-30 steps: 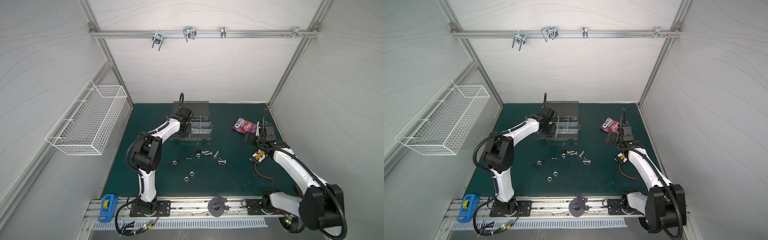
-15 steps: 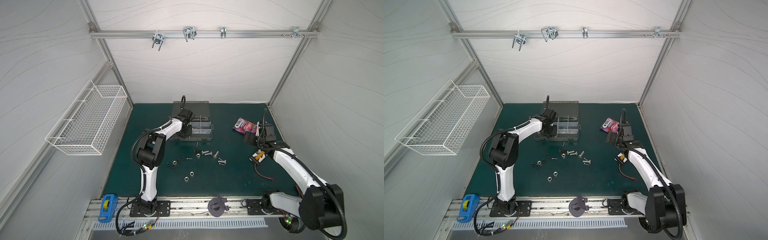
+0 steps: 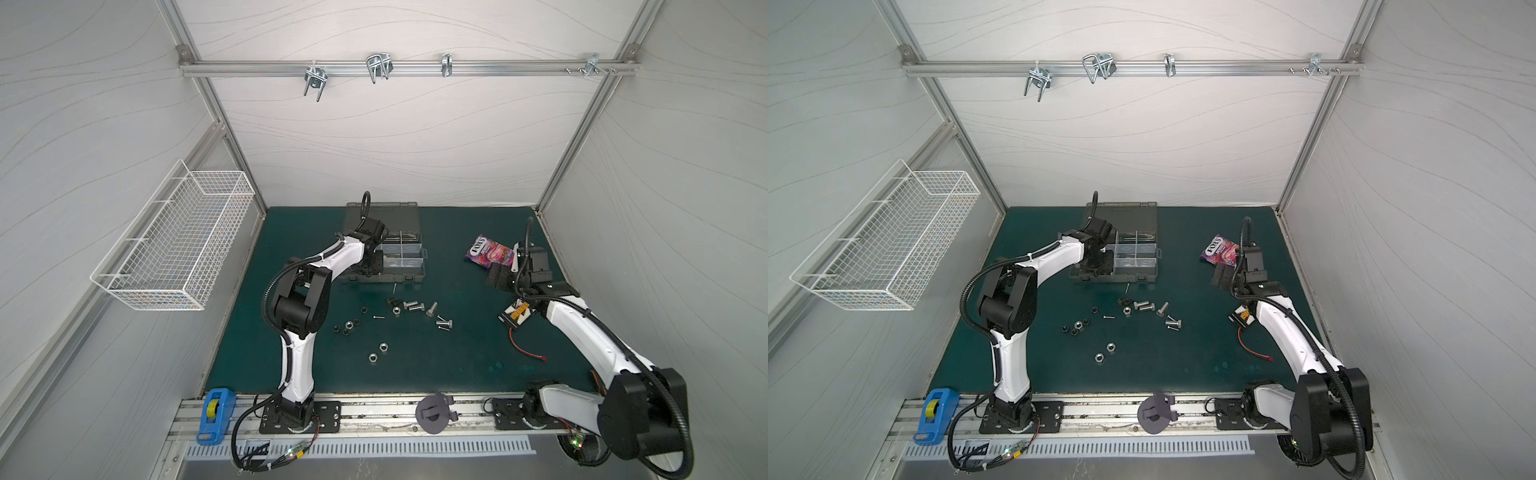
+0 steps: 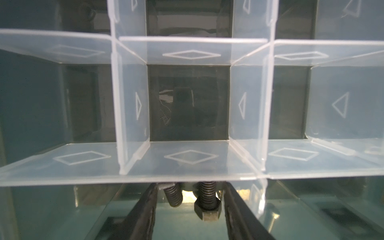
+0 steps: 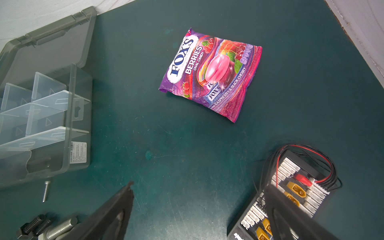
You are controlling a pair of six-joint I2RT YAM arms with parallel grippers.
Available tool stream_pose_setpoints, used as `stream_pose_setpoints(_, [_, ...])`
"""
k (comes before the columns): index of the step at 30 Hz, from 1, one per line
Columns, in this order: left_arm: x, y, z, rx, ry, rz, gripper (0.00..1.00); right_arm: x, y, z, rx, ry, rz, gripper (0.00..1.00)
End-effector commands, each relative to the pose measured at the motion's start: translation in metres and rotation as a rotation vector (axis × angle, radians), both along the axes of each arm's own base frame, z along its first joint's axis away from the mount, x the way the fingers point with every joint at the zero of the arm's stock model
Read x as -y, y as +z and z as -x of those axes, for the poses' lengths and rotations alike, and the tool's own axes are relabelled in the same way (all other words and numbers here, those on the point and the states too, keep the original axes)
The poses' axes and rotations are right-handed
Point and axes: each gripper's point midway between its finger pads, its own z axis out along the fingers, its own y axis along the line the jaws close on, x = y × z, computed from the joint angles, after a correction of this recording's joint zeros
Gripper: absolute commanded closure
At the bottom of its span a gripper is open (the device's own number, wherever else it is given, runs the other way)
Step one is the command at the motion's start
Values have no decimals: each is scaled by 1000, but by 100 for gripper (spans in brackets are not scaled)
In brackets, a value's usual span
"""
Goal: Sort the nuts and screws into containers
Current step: 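Open the left gripper to release the bolt into the compartment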
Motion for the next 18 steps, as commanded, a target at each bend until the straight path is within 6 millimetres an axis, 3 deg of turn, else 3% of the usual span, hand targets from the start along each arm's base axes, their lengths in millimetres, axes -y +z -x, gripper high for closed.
stream_pose_setpoints(1, [3, 41, -4, 72, 9, 54, 48, -2, 2, -1, 1, 2, 3, 1])
stream_pose_setpoints(9, [6, 78, 23, 151, -37, 143, 49, -2, 1, -1, -1, 3, 0, 1])
stream_pose_setpoints(18, [28, 67, 72, 211, -201, 177, 49, -2, 1, -2, 0, 2, -2, 1])
